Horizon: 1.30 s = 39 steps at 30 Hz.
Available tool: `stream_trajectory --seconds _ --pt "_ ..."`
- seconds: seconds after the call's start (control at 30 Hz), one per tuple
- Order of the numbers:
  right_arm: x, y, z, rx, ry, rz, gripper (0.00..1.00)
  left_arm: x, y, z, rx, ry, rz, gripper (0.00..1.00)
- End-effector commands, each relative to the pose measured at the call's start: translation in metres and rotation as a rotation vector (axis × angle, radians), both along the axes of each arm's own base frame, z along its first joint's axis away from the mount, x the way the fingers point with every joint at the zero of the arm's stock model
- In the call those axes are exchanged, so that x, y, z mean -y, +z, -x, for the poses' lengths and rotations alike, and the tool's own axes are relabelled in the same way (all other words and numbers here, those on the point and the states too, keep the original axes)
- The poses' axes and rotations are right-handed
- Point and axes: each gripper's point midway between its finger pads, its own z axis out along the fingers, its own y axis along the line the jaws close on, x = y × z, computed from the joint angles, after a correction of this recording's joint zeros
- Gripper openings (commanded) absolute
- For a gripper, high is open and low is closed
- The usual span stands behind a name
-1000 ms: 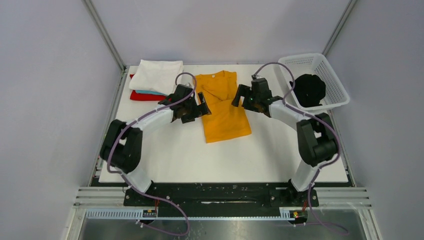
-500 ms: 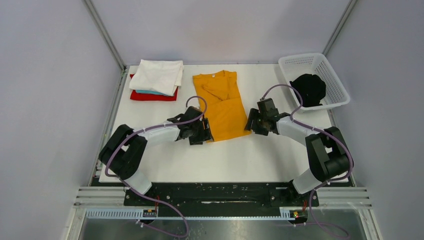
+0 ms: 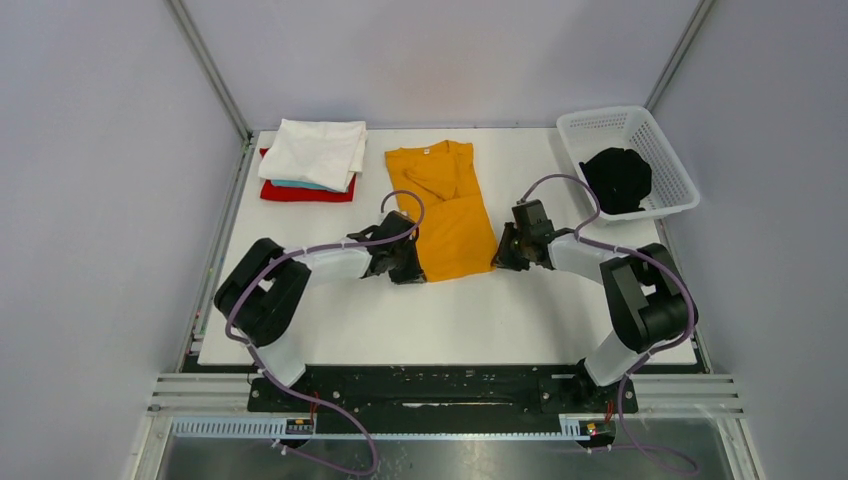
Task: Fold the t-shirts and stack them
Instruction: Grab one side of the 2/3 rectangular tshirt with both arms, then fold the long partially folded tshirt into a neat square
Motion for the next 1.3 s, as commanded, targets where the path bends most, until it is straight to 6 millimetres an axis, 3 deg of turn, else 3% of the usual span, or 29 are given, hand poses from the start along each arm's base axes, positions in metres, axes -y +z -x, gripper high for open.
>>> stream_trajectory --seconds 0.0,0.1,0.2,0.3,0.43,0.57,0.67,0.73,0.83,0.97,1.07,1.27 --pt "0.001 -0.014 0.003 -0.029 -0.002 0.007 0.16 -0.009 -0.013 -0.012 0.017 0.017 -0.105 0.00" --pt "0.002 -0.008 0.008 -0.017 0.001 -0.001 0.02 -0.010 -0.008 -0.008 0.040 0.003 -0.086 0.00" --pt "0.001 0.006 0.020 0.003 0.022 -0.038 0.00 -0.016 -0.004 0.008 0.051 -0.027 -0.087 0.00" --pt "-0.006 0.015 0.045 -0.016 0.070 -0.111 0.00 -0.024 -0.008 0.037 0.041 -0.056 -0.092 0.00" --pt "0.002 0.012 0.091 -0.073 0.088 -0.143 0.00 -0.026 -0.009 0.083 -0.003 -0.092 -0.050 0.00" --pt "0.006 0.008 0.150 -0.149 0.127 -0.177 0.00 -0.024 0.001 0.131 -0.014 -0.149 -0.004 0.00" --pt "0.001 0.017 0.190 -0.199 0.177 -0.225 0.00 -0.018 0.023 0.156 0.002 -0.195 0.051 0.00" --pt "-0.006 0.032 0.204 -0.206 0.209 -0.283 0.00 -0.013 0.044 0.166 0.043 -0.222 0.100 0.00" --pt "-0.005 0.063 0.199 -0.111 0.199 -0.310 0.00 -0.014 0.073 0.164 0.127 -0.221 0.139 0.00" --pt "-0.010 0.113 0.176 0.067 0.236 -0.327 0.00 -0.014 0.118 0.142 0.274 -0.206 0.156 0.00" --pt "-0.013 0.140 0.154 0.140 0.248 -0.296 0.00 -0.016 0.144 0.116 0.337 -0.183 0.153 0.00" --pt "-0.021 0.175 0.108 0.191 0.251 -0.219 0.00 -0.030 0.183 0.051 0.457 -0.082 0.127 0.00"
